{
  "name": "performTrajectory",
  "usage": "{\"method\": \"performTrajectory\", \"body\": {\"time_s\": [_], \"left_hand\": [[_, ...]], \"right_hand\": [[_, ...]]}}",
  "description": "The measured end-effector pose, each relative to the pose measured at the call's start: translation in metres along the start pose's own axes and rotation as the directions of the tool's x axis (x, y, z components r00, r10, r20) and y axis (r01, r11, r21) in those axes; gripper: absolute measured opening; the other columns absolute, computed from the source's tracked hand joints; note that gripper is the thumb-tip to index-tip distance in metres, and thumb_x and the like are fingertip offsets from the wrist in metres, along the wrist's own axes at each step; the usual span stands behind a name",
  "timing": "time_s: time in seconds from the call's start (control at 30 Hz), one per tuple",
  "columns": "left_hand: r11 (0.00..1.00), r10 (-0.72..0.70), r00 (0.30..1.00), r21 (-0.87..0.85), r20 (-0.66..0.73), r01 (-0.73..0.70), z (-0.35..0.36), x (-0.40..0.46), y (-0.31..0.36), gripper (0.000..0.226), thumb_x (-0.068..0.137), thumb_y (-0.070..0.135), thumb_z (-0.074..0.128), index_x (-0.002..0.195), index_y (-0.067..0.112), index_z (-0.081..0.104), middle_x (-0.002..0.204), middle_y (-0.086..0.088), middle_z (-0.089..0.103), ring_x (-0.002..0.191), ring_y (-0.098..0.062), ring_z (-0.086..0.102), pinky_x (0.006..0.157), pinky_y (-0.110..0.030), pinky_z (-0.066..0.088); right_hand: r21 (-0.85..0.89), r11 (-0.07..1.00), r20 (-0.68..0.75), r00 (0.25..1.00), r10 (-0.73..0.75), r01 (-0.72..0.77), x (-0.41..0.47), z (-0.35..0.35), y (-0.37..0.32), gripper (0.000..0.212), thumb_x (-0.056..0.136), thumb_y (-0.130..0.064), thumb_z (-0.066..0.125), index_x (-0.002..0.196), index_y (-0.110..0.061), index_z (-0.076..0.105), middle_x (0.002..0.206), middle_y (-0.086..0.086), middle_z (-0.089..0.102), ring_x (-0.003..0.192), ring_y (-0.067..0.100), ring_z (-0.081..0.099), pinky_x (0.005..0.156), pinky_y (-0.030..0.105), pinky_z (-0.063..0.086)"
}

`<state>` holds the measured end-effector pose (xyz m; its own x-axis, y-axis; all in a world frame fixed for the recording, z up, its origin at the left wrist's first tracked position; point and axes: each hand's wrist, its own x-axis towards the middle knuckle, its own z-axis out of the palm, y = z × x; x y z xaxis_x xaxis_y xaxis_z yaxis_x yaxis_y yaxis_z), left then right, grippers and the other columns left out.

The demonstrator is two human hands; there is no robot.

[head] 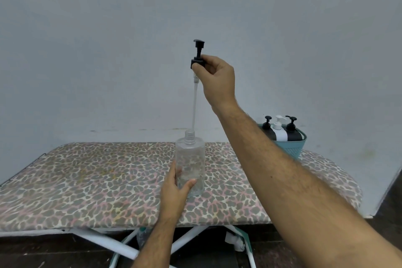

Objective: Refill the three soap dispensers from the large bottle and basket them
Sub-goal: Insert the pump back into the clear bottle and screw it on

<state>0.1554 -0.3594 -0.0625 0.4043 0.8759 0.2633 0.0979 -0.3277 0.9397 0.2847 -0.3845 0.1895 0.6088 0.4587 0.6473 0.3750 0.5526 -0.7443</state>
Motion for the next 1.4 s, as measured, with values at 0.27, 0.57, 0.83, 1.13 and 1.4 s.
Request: {"method": "performTrajectory", "body": {"time_s": [0.27, 0.57, 0.83, 1.13, 1.4], "left_hand": [[1.0, -0.008, 1.0, 0.015, -0.007, 0.009, 0.001, 0.0, 0.0, 0.085, 0.084, 0.021, 0.077, 0.153, 0.031, 0.028, 0.141, 0.003, 0.055, 0.12, -0.003, 0.05, 0.094, -0.016, 0.039], [1.0, -0.014, 1.0, 0.024, -0.002, 0.014, 0.0, -0.001, 0.003, 0.086, 0.084, 0.022, 0.077, 0.153, 0.03, 0.028, 0.136, 0.009, 0.055, 0.113, 0.0, 0.051, 0.089, -0.011, 0.04], [0.999, -0.028, 1.0, 0.02, 0.003, 0.028, 0.0, -0.001, 0.0, 0.086, 0.084, 0.024, 0.077, 0.153, 0.031, 0.027, 0.143, 0.007, 0.052, 0.12, -0.001, 0.049, 0.095, -0.017, 0.045], [0.997, -0.011, 1.0, -0.07, 0.029, 0.013, -0.017, 0.014, 0.029, 0.092, 0.078, 0.041, 0.079, 0.154, 0.028, 0.028, 0.148, 0.004, 0.046, 0.131, -0.012, 0.046, 0.106, -0.031, 0.043], [0.993, 0.088, 0.989, 0.066, 0.118, -0.096, -0.037, 0.058, 0.082, 0.068, 0.079, 0.033, 0.081, 0.139, 0.016, 0.054, 0.134, 0.003, 0.06, 0.119, -0.01, 0.057, 0.104, -0.034, 0.047]], "right_hand": [[-0.073, 0.981, 0.15, 0.97, 0.19, -0.181, -0.046, -0.016, 0.052, 0.019, 0.082, -0.006, 0.074, 0.1, -0.011, 0.073, 0.094, 0.004, 0.076, 0.092, 0.014, 0.072, 0.085, 0.027, 0.056], [-0.075, 0.953, 0.231, 0.925, 0.302, -0.293, -0.068, -0.031, 0.071, 0.023, 0.083, -0.003, 0.073, 0.101, -0.016, 0.066, 0.099, 0.005, 0.076, 0.096, 0.017, 0.072, 0.086, 0.026, 0.055], [-0.231, 0.929, 0.313, 0.882, 0.353, -0.29, -0.084, -0.033, 0.089, 0.025, 0.082, -0.012, 0.073, 0.101, -0.024, 0.062, 0.099, 0.0, 0.076, 0.097, 0.011, 0.071, 0.088, 0.03, 0.055], [-0.32, 0.898, 0.276, 0.878, 0.392, -0.301, -0.081, -0.031, 0.088, 0.026, 0.079, -0.014, 0.075, 0.1, -0.018, 0.062, 0.092, 0.0, 0.073, 0.081, 0.01, 0.068, 0.071, 0.022, 0.047], [-0.272, 0.904, 0.372, 0.83, 0.415, -0.33, -0.066, -0.033, 0.075, 0.032, 0.085, -0.009, 0.072, 0.116, -0.008, 0.066, 0.109, 0.005, 0.073, 0.103, 0.015, 0.069, 0.09, 0.026, 0.051]]}}
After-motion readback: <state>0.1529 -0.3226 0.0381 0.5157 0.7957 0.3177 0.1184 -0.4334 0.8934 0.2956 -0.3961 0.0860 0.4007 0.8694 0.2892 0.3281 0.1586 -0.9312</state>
